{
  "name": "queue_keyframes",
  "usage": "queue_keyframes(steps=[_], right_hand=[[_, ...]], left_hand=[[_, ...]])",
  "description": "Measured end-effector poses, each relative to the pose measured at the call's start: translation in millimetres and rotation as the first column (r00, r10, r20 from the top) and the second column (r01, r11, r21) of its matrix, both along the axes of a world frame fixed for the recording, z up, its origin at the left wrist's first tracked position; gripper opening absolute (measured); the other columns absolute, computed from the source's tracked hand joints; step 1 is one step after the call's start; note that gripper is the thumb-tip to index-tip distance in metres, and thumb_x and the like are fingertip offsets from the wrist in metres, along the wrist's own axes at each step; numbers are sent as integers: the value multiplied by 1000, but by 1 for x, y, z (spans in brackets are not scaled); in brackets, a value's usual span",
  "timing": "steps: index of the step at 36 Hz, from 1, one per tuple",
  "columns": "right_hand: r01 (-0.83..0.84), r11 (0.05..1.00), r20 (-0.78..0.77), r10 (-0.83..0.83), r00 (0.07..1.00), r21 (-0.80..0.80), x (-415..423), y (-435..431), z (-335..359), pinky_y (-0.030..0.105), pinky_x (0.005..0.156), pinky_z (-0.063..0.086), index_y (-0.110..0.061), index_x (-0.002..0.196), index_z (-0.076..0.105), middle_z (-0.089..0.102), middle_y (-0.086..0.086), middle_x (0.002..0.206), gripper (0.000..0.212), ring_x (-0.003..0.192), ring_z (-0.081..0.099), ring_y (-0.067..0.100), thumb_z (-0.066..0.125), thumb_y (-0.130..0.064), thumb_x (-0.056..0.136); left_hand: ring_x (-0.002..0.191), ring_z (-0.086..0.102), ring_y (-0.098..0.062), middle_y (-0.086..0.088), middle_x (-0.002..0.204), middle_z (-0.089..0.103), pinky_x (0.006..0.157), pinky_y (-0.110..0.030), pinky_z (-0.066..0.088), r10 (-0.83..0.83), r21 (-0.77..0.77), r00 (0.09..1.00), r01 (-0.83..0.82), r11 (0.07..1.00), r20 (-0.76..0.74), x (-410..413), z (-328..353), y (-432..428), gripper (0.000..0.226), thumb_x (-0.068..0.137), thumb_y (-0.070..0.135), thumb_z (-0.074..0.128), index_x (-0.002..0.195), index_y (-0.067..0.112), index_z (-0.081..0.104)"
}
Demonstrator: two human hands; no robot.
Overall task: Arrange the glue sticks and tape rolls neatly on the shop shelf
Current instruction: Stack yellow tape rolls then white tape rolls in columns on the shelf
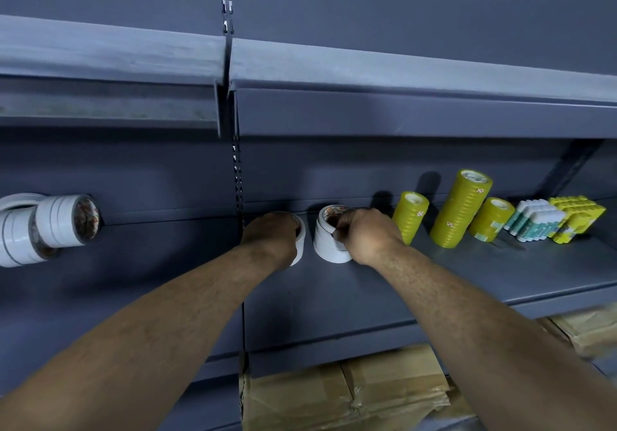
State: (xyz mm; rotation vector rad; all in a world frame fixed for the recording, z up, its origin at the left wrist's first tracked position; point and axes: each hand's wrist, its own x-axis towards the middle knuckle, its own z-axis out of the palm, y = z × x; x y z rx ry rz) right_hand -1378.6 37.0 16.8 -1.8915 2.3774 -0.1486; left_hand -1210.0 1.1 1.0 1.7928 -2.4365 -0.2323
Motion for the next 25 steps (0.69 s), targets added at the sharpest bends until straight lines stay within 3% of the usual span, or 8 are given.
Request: queue_keyframes(steps=[7, 11, 16, 19, 25], right_hand=[[-14, 999, -54, 15, 998, 34, 7, -2, -4, 30, 77, 51, -29, 114, 69, 70, 3, 115, 26, 103, 66, 29, 54, -42, 97], [-7, 997, -82, 14, 997, 77, 8, -3, -5, 28, 74, 46, -29, 119, 66, 69, 2, 118, 26, 105, 65, 29, 59, -31, 94], [26, 982, -115, -4, 993, 187, 14, -3, 3, 34, 92, 50, -23, 136, 57, 59, 6, 137, 49, 124, 57, 31, 66, -12, 88], [9, 985, -155, 18, 988, 172, 16, 2, 4, 34, 91, 50, -21, 135, 56, 60, 6, 135, 54, 123, 57, 30, 67, -7, 84], [-15, 987, -121, 34, 992, 161, 18, 5, 9, 33, 85, 49, -19, 130, 59, 62, 5, 132, 42, 121, 60, 29, 63, -13, 88]], left_hand=[[115, 62, -31, -7, 127, 63, 85, -30, 47, -1, 3, 1000, 1, 1000, -7, -1, 2, 2, 26, 86, 19, 56, 110, 14, 65], [114, 62, -30, -7, 126, 64, 83, -29, 45, 3, 10, 1000, -3, 1000, -20, -1, 4, 5, 23, 87, 20, 54, 106, 15, 66], [119, 59, -29, -6, 129, 62, 92, -31, 47, -4, 3, 999, 4, 1000, -36, -1, 5, 5, 23, 91, 20, 54, 109, 15, 66], [128, 53, -28, -6, 139, 55, 99, -33, 45, -1, 37, 999, 3, 999, -38, -2, 2, 5, 29, 94, 22, 56, 121, 15, 63], [119, 57, -23, 2, 129, 61, 88, -30, 46, -41, -6, 996, 41, 999, -80, 3, 0, 10, 30, 87, 31, 64, 116, 24, 64]])
